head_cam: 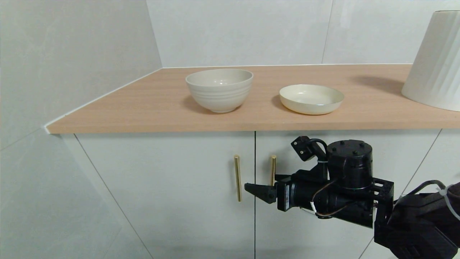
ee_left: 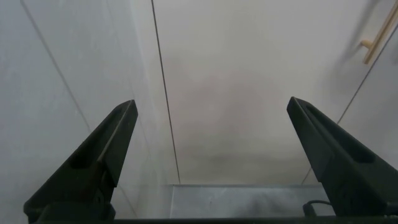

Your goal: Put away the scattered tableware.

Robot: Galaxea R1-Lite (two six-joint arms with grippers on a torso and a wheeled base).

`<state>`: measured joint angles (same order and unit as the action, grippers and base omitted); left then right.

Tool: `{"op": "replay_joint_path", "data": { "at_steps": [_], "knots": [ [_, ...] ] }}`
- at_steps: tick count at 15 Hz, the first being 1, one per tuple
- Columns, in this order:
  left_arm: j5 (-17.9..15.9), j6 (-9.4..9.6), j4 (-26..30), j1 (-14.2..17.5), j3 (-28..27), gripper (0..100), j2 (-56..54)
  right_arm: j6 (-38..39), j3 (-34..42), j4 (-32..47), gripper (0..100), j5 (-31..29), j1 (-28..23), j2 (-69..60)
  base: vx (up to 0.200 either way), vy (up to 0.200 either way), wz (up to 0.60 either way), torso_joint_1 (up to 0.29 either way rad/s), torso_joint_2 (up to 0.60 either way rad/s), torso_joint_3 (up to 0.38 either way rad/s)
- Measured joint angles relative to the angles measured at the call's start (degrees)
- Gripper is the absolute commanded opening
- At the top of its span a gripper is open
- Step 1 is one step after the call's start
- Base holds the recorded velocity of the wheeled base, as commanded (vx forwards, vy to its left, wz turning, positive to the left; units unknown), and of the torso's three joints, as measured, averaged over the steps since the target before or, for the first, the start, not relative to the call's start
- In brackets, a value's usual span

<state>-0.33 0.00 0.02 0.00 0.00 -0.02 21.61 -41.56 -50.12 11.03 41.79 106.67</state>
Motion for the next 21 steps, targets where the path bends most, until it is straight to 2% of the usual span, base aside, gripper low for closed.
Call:
{"op": "replay_joint_path", "data": {
  "at_steps": [4, 10, 14, 15, 17, 18, 19, 20, 21],
  "knots": [
    [0.0, 0.0, 0.0, 0.0, 0.0, 100, 0.0, 0.0, 2.5, 0.1, 100, 6.0, 0.7, -0.5, 0.0, 0.0, 0.0, 0.0, 0.0, 0.0],
    [0.0, 0.0, 0.0, 0.0, 0.0, 100, 0.0, 0.0, 5.5, 0.0, 100, 8.4, 1.3, -2.8, 0.0, 0.0, 0.0, 0.0, 0.0, 0.0],
    [0.0, 0.13, 0.0, 0.0, 0.0, 100, 0.0, 0.0, 9.9, 0.2, 100, 12.1, 1.8, -6.7, 0.0, 0.0, 0.0, 0.0, 0.0, 0.0],
    [0.0, 0.79, 0.0, 0.0, 0.0, 100, 0.0, 0.0, 11.0, 0.3, 100, 13.4, 1.9, -7.9, 0.0, 0.0, 0.0, 0.0, 0.0, 0.0],
    [0.0, 0.49, 0.0, 0.0, 0.0, 100, 0.0, 0.0, 12.0, 0.1, 100, 14.3, 2.1, -9.9, 0.0, 0.0, 0.0, 0.0, 0.0, 0.0],
    [0.0, 1.5, -0.1, 0.0, 0.0, 100, 0.0, 0.0, 12.3, 0.0, 100, 14.3, 2.3, -10.4, 0.0, 0.0, 0.0, 0.0, 0.0, 0.0],
    [0.7, 3.3, -0.5, 0.0, 0.0, 100, 0.0, 0.0, 12.8, 0.1, 100, 14.3, 2.6, -10.8, 0.0, 0.0, 0.0, 0.0, 0.0, 0.0],
    [1.5, 3.94, -1.7, 0.0, -0.5, 100, 0.0, 0.0, 13.1, 0.1, 100, 14.2, 2.8, -11.1, 0.0, 0.0, 0.0, 0.0, 0.0, 0.0],
    [0.7, 4.07, -2.2, 0.0, -2.2, 100, 0.0, -0.1, 13.6, 0.0, 100, 14.1, 3.1, -11.5, 0.0, 0.0, 0.0, 0.0, 0.0, 0.0]
  ]
}}
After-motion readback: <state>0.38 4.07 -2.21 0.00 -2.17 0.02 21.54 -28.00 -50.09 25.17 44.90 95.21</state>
